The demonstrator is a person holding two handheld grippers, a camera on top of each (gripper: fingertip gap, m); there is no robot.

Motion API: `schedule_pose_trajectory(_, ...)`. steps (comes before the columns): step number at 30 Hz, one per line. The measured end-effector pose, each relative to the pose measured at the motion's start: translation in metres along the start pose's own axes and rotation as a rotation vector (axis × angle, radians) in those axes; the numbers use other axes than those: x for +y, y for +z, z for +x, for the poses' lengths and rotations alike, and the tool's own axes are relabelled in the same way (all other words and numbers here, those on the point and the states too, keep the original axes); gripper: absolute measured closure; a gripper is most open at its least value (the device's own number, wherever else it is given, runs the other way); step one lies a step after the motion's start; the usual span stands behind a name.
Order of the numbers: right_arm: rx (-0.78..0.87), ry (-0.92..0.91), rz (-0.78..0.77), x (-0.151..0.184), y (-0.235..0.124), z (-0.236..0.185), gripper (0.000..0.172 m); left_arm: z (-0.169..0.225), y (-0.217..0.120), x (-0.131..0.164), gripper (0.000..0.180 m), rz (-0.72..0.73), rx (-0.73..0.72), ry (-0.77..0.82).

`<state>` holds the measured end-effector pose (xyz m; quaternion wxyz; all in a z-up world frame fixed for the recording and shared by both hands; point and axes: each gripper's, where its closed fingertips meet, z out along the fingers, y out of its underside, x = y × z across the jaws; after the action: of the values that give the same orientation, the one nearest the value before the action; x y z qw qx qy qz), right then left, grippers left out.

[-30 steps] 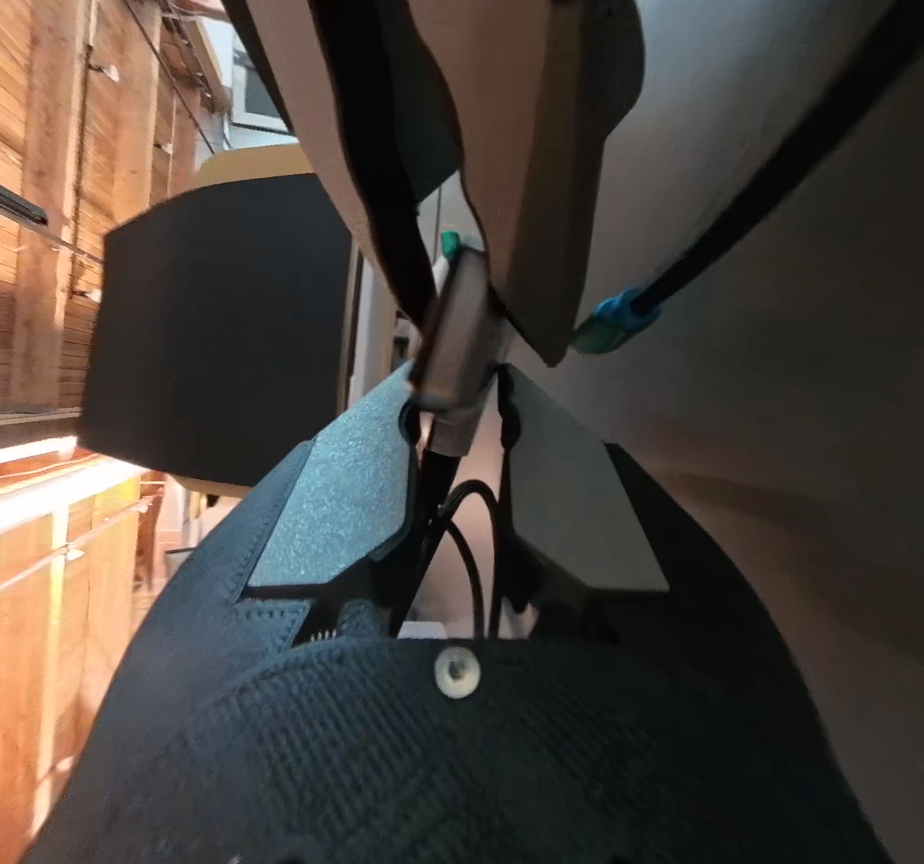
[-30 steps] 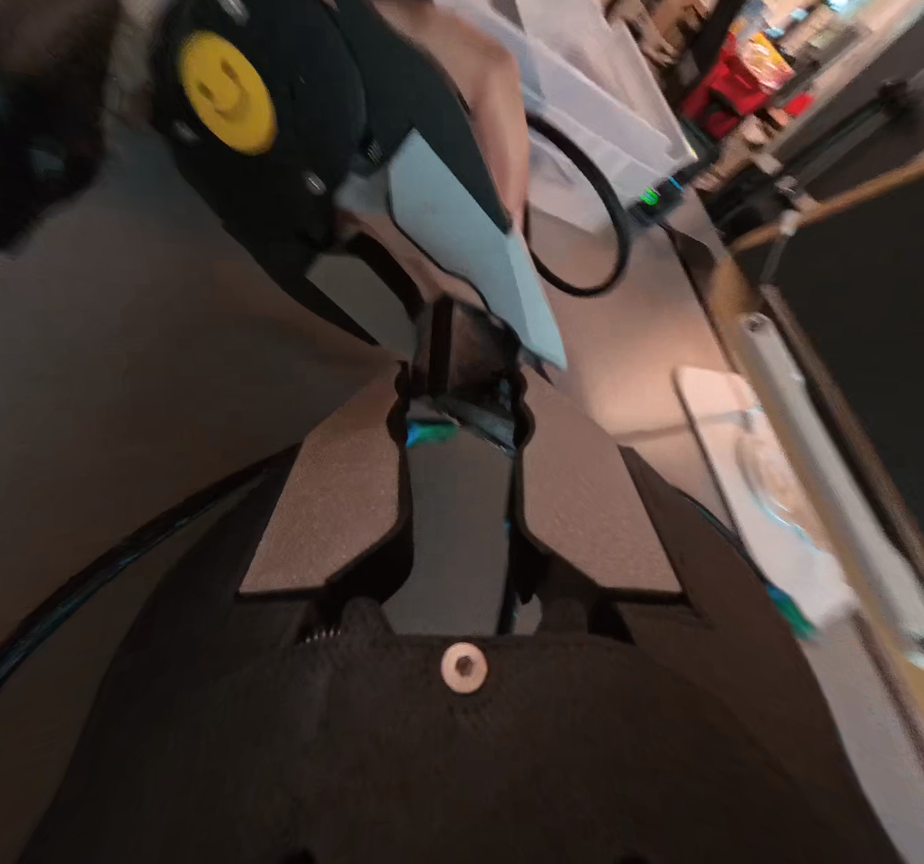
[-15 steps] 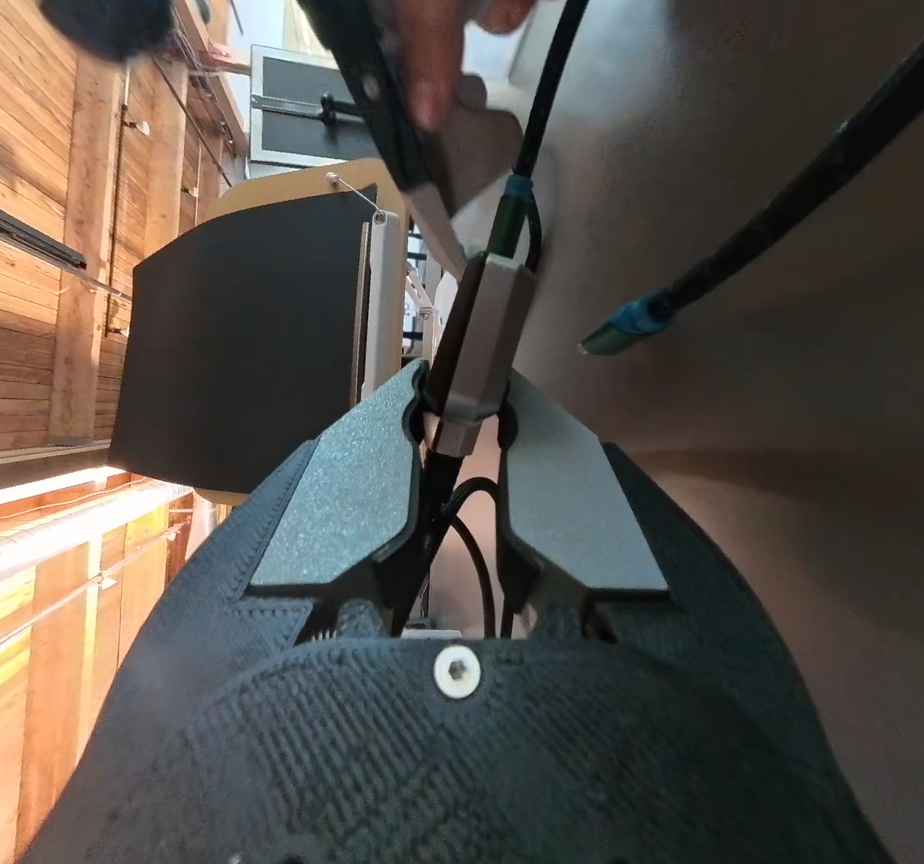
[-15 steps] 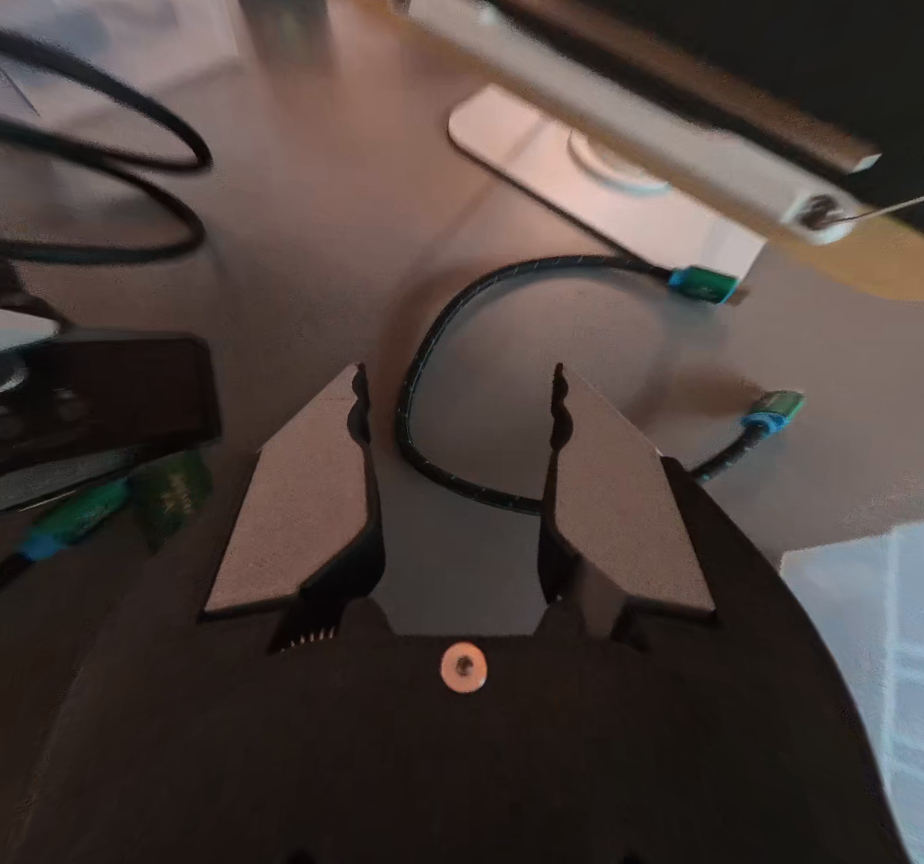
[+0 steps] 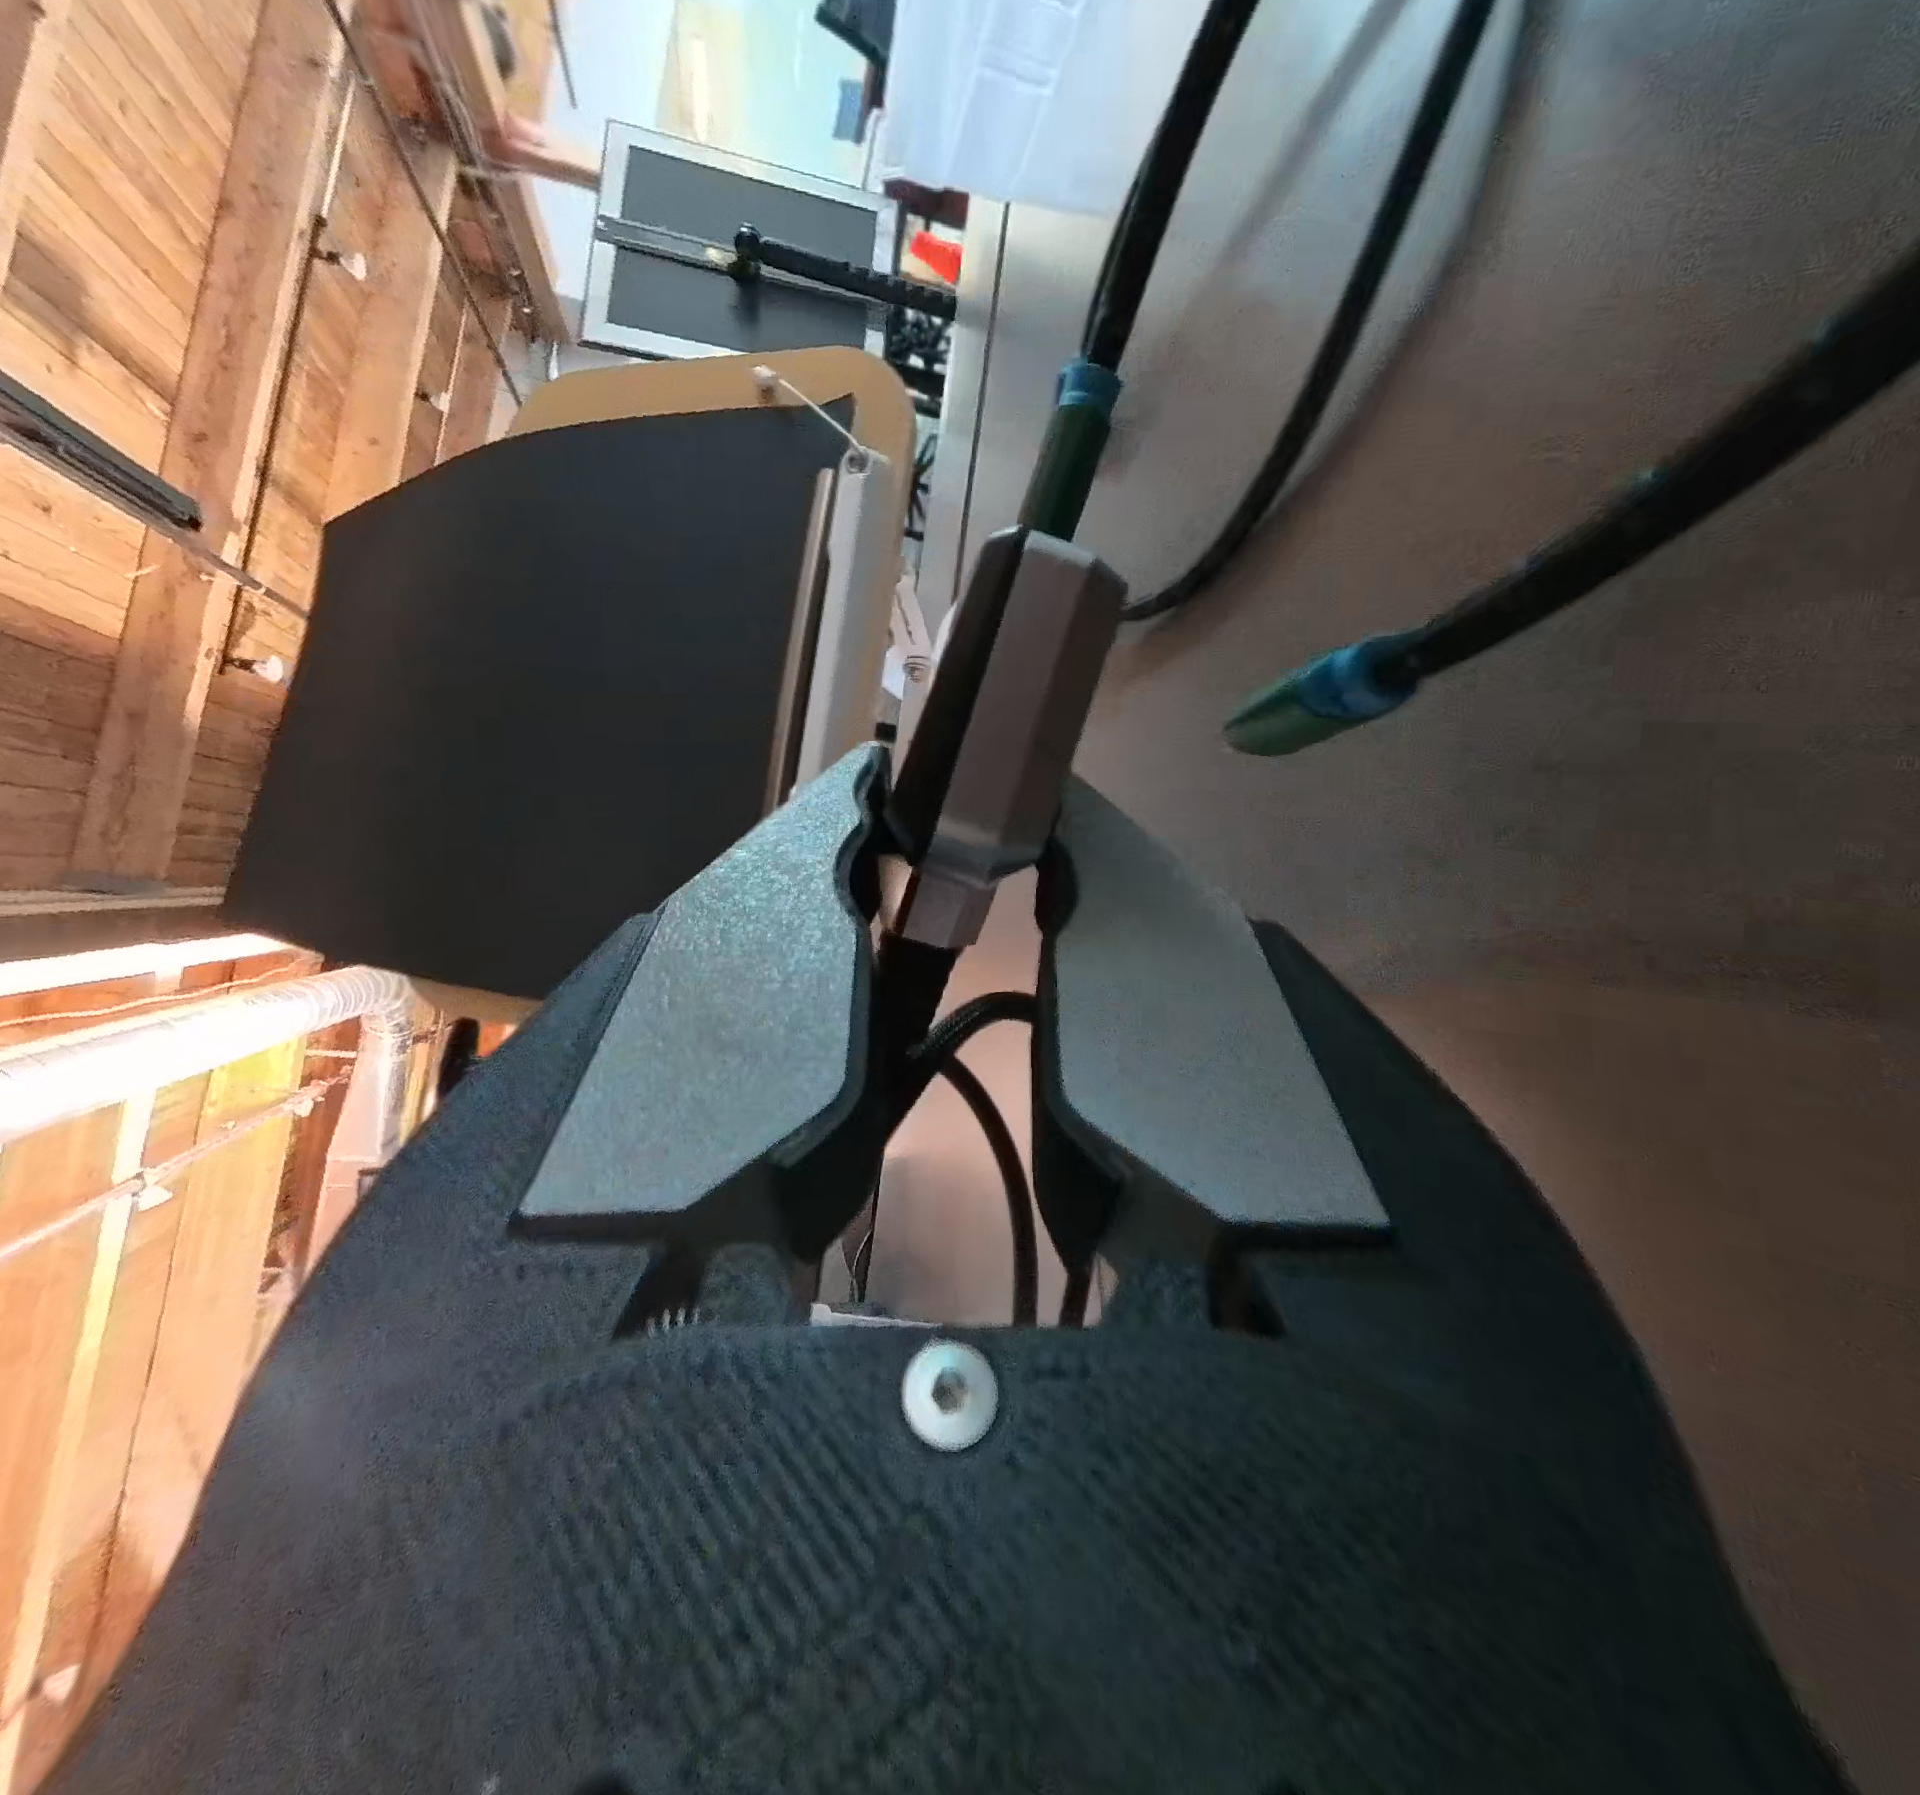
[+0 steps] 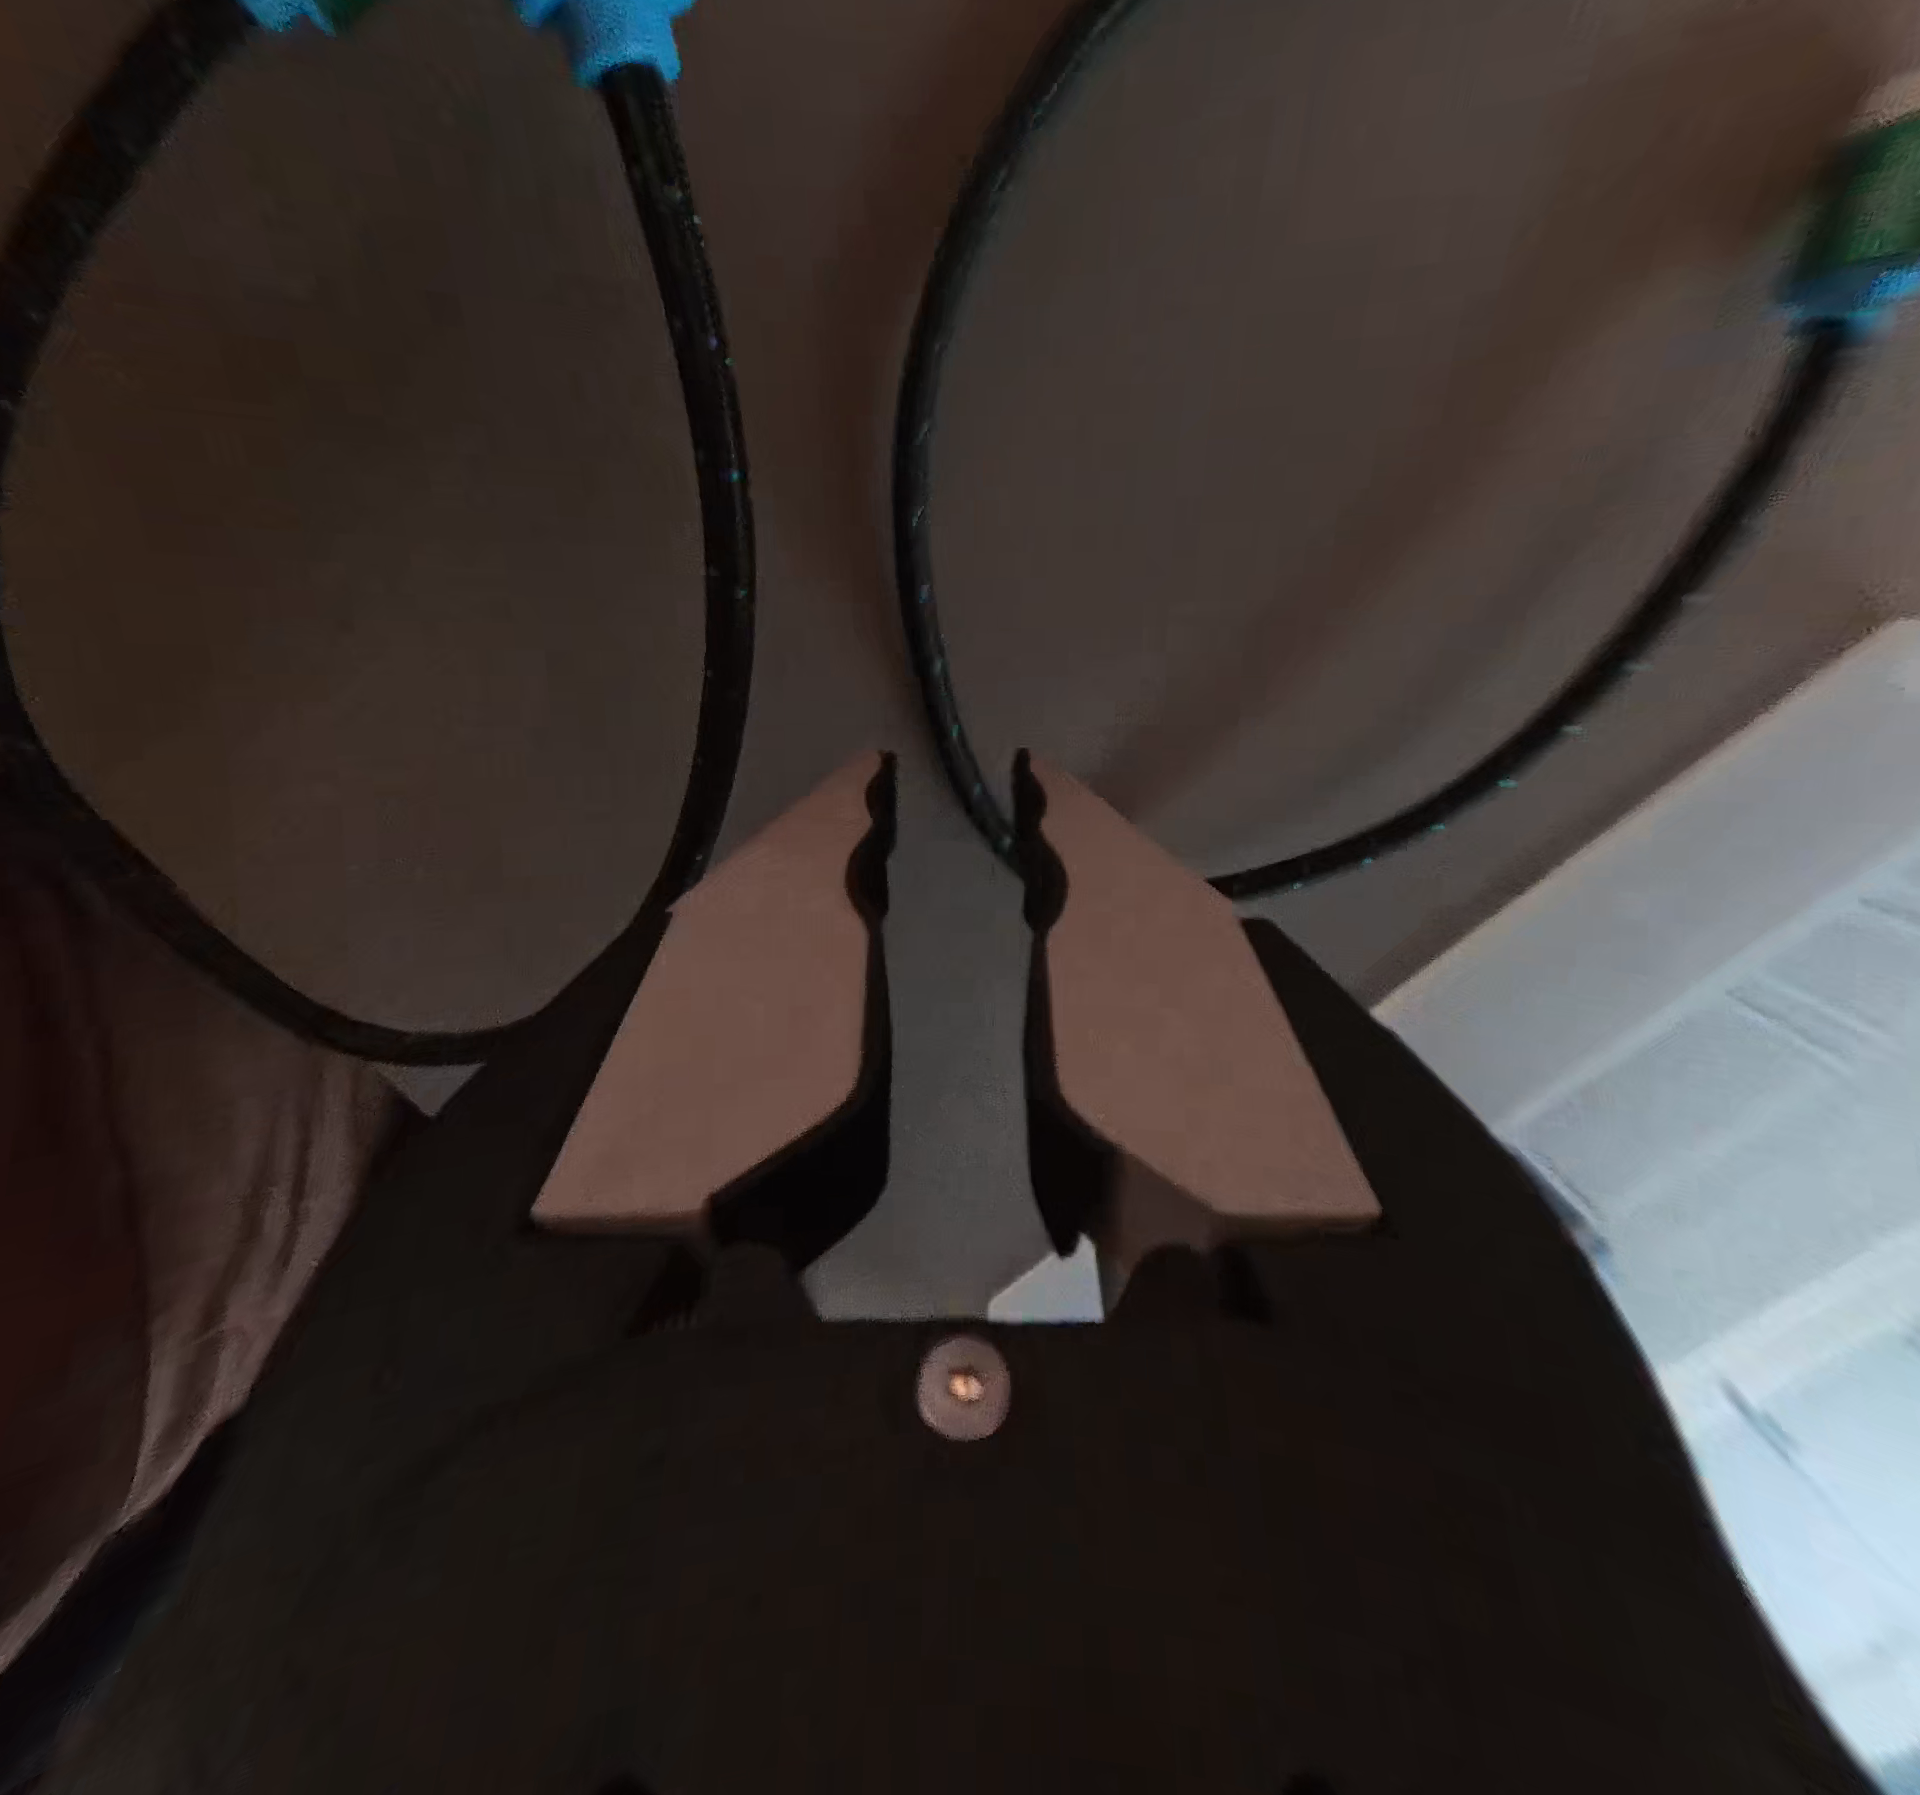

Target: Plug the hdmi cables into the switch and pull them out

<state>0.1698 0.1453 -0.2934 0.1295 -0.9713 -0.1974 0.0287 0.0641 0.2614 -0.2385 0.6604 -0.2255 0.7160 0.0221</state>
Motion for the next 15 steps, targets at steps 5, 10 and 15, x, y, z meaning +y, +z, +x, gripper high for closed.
schedule_pose_trajectory(5, 0.084, 0.108, 0.279, -0.065, -0.011, 0.016, 0.123, 0.001, -0.001, -0.001, 0.156, -0.002, -0.003, -0.002)
schedule_pose_trajectory(10, 0.167, 0.276, 0.384, -0.114, 0.034, 0.058, 0.116, 0.019, 0.002, 0.000, 0.156, -0.036, 0.053, 0.063)
schedule_pose_trajectory(15, 0.214, 0.334, 0.460, -0.129, 0.058, 0.084, 0.130, 0.027, 0.005, 0.002, 0.156, -0.047, 0.114, 0.025)
